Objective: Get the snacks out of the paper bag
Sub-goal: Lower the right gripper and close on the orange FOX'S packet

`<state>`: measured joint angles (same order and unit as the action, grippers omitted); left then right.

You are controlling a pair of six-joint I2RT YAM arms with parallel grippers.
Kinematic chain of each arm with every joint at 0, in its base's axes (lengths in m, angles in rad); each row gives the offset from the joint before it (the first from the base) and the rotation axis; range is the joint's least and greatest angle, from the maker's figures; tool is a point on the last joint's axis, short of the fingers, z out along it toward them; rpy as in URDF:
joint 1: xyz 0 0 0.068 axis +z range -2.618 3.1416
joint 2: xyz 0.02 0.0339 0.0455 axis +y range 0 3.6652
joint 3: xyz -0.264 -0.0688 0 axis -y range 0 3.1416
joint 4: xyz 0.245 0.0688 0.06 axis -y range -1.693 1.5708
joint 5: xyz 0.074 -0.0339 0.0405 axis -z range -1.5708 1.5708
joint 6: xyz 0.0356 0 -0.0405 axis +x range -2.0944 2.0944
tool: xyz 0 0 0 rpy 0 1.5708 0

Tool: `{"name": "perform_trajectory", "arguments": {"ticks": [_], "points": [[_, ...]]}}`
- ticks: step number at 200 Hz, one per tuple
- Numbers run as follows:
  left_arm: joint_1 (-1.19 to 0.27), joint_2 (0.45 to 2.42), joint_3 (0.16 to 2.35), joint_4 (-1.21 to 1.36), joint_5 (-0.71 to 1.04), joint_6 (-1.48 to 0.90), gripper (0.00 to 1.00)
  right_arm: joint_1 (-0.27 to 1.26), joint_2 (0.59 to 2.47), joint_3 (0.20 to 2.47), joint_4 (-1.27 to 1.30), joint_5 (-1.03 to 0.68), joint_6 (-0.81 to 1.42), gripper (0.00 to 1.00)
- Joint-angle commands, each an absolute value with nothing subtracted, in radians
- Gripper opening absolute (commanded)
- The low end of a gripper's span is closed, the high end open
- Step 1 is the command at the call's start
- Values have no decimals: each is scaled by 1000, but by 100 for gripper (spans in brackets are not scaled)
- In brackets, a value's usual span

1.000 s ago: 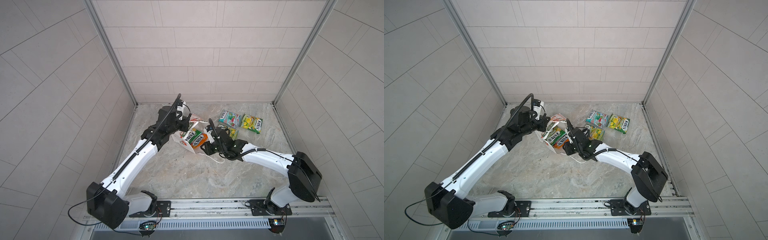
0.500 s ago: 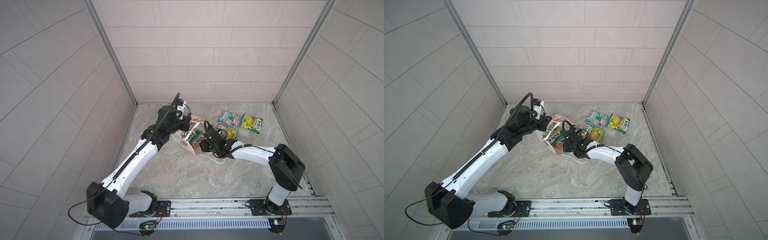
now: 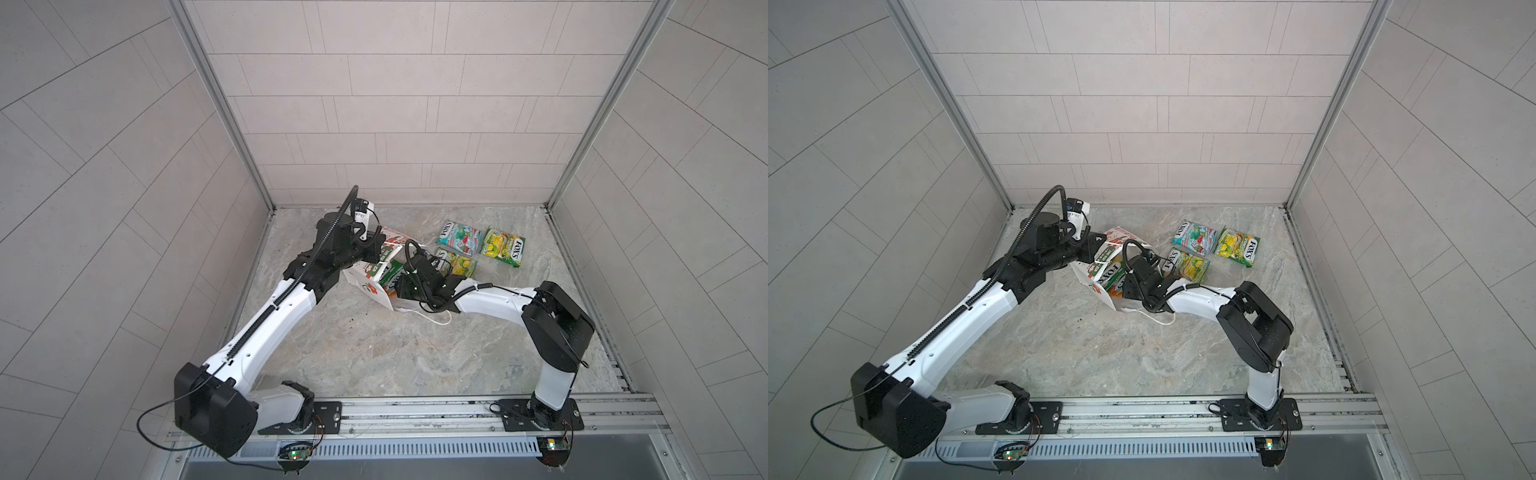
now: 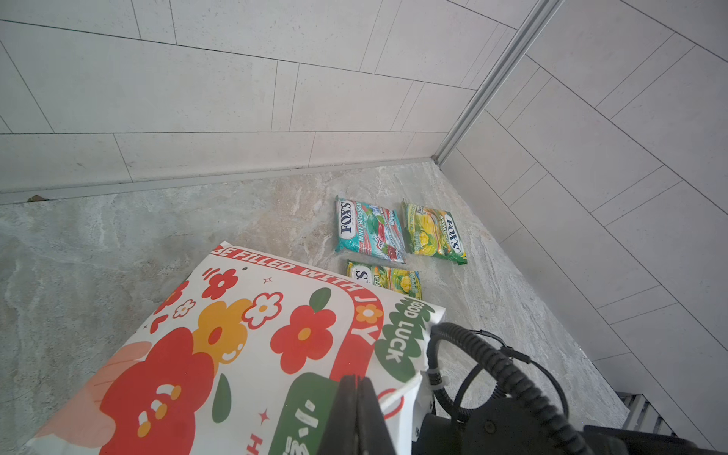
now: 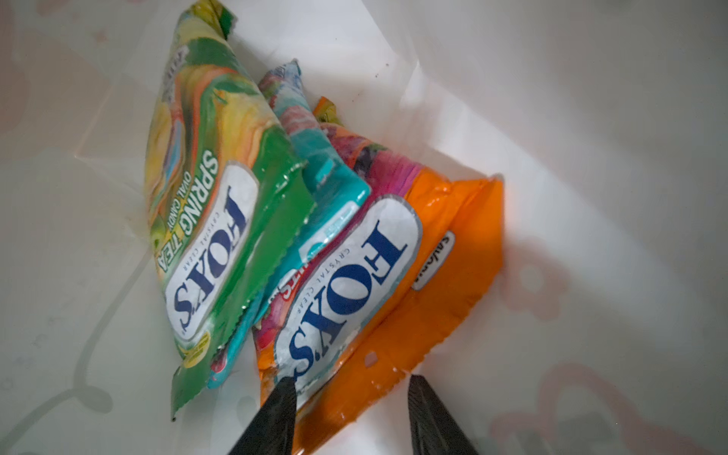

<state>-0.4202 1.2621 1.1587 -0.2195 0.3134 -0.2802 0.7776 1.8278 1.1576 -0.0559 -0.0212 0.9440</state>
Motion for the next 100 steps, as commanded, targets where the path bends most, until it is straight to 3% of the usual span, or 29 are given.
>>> {"name": "perform_trajectory", "arguments": {"ticks": [1,31,82,100], "points": [[-421,1239,1146,-176,332,-294,0,772,1847,1165,-45,-25,1004,51],[-422,1241,1142,-158,365,-305,0,769,1882,1159,21,-55,1046,51],[-421,1234,1139,-147,374,-311,0,758,1930,1097,312,-79,1156,45],[-422,1220,1132,-148,342,-304,0,756,1939,1130,283,-90,1154,39]]}}
